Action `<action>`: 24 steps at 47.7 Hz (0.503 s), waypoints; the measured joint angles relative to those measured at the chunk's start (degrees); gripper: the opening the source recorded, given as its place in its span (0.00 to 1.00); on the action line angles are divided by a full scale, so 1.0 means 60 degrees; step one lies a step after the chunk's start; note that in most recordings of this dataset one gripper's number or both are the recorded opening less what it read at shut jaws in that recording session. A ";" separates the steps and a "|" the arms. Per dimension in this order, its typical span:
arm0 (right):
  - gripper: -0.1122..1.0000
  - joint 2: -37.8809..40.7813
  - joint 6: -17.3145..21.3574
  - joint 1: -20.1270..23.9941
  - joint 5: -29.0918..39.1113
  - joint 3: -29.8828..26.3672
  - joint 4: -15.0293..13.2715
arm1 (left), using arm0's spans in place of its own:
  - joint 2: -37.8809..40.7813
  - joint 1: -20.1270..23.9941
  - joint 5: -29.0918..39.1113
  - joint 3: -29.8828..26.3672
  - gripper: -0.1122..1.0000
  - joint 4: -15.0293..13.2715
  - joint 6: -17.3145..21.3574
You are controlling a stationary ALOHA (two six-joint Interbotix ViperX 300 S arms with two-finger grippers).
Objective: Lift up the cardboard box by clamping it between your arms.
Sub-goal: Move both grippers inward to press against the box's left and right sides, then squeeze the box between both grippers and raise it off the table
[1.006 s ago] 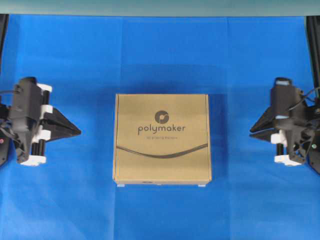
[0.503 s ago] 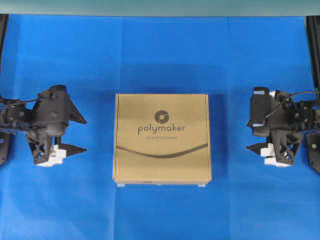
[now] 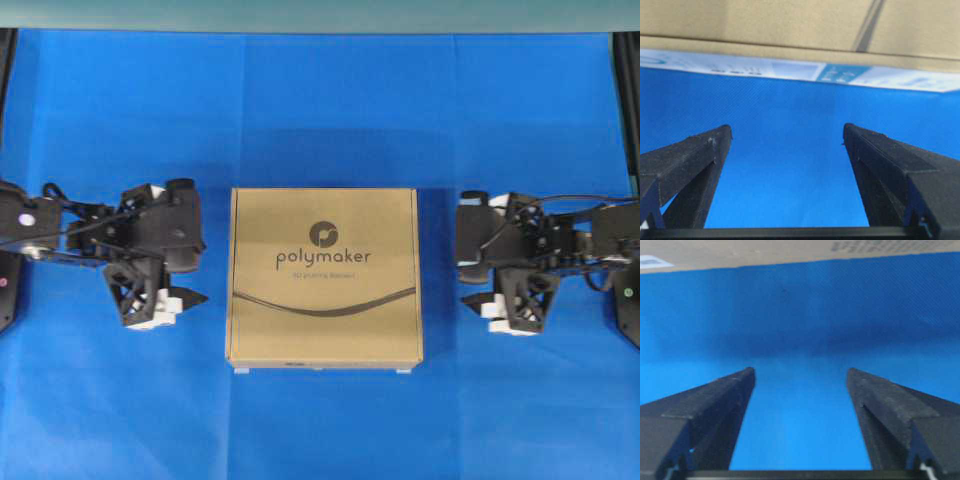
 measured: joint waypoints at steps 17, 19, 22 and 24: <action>1.00 0.1553 -0.0205 0.0000 -0.0981 -0.0923 0.0000 | 0.1011 0.0015 -0.0132 -0.0674 0.89 -0.0015 0.0000; 1.00 0.1729 -0.0205 0.0000 -0.1011 -0.1040 0.0000 | 0.1084 0.0015 -0.0132 -0.0732 0.89 0.0000 0.0000; 1.00 0.1948 -0.0220 0.0000 -0.1025 -0.1216 0.0000 | 0.1172 0.0015 -0.0132 -0.0820 0.89 0.0000 0.0015; 1.00 0.2065 -0.0220 0.0000 -0.1025 -0.1318 0.0000 | 0.1216 0.0015 -0.0132 -0.0850 0.89 -0.0015 0.0059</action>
